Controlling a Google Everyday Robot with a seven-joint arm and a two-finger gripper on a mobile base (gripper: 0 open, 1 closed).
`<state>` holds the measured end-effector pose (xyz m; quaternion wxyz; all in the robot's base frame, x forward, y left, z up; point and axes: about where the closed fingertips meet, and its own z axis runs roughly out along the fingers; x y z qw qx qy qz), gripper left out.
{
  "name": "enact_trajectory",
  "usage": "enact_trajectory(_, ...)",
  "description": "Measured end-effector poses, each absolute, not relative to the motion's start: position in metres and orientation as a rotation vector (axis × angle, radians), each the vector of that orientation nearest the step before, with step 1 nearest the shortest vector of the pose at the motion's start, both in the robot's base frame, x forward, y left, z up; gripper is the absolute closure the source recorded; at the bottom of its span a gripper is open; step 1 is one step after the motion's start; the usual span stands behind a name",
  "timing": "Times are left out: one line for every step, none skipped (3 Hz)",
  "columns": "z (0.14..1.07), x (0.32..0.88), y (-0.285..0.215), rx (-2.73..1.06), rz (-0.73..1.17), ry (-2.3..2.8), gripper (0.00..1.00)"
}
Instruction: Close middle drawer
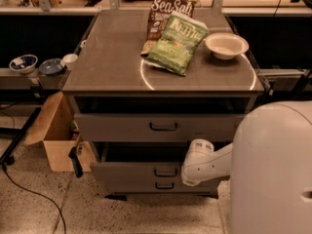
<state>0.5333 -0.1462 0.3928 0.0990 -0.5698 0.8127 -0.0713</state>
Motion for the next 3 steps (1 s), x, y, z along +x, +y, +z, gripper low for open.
enact_trajectory(0.395,0.553,-0.144,-1.68,-0.244,2.39,1.0)
enact_trajectory(0.395,0.564,-0.143,-1.679,-0.267,2.384,1.0)
enact_trajectory(0.394,0.569,-0.145,-1.678,-0.281,2.386,1.0)
